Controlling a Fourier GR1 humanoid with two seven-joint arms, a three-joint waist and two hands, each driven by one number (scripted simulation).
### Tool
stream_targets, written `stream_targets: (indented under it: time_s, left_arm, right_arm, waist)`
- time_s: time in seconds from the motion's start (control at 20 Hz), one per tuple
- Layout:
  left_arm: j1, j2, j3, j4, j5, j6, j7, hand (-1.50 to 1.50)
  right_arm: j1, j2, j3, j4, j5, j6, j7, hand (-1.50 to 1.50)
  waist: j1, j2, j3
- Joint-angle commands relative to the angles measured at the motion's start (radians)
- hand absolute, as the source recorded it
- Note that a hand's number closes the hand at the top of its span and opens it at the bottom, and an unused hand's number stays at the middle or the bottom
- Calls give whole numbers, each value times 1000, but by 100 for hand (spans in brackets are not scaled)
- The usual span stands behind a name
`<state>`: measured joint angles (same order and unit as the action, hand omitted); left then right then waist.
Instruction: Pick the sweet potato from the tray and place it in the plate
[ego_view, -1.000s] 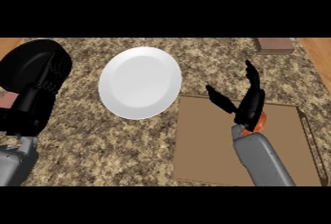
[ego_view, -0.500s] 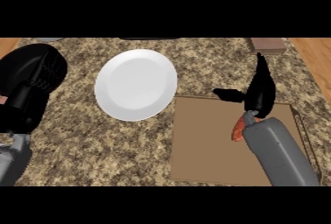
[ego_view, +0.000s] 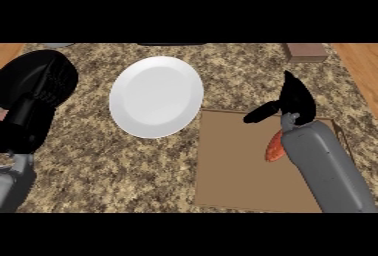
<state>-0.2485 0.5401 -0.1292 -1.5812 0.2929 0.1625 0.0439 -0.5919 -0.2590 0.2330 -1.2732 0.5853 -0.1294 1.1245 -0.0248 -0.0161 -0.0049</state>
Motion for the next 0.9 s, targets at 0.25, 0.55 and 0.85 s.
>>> stream_targets:
  time_s: [0.25, 0.55, 0.85]
  left_arm:
    - [32, -25, -1, -35, -9, -7, -3, 0]
    - [-5, -38, 3, 13, -23, -19, -10, 0]
    - [0, -55, 9, 17, -25, -20, 6, 0]
  right_arm:
    - [-2, -12, -9, -74, -51, 227, 314, -150]
    - [39, -30, -18, -36, -41, 274, 324, -150]
    - [156, -33, -38, -87, -48, 288, 307, -150]
  waist:
    - [19, 7, 3]
    - [12, 13, 3]
    - [5, 11, 3]
